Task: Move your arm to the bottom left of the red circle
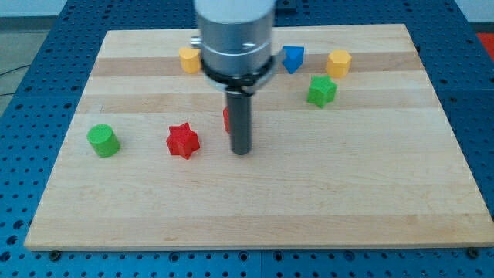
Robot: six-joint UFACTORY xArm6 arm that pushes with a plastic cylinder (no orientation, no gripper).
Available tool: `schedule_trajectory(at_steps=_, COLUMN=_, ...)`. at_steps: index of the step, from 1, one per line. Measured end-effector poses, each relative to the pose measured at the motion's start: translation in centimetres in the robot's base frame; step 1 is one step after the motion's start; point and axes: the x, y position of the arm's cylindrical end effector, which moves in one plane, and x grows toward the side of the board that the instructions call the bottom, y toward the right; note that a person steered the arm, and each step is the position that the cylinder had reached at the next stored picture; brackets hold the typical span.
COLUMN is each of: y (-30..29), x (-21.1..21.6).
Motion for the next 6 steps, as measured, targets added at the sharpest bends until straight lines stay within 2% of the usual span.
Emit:
schedule_trajectory(at_steps=1, y=0.2, x=-4.0)
schedule_trajectory(at_steps=2, y=1.8, x=-5.4)
schedule_trajectory(at_steps=3, y=1.3, x=-4.8)
schedule_trajectory(at_steps=4, y=-2.6, x=-4.5)
schedule_trajectory(at_steps=6, y=-0.3, x=-8.9)
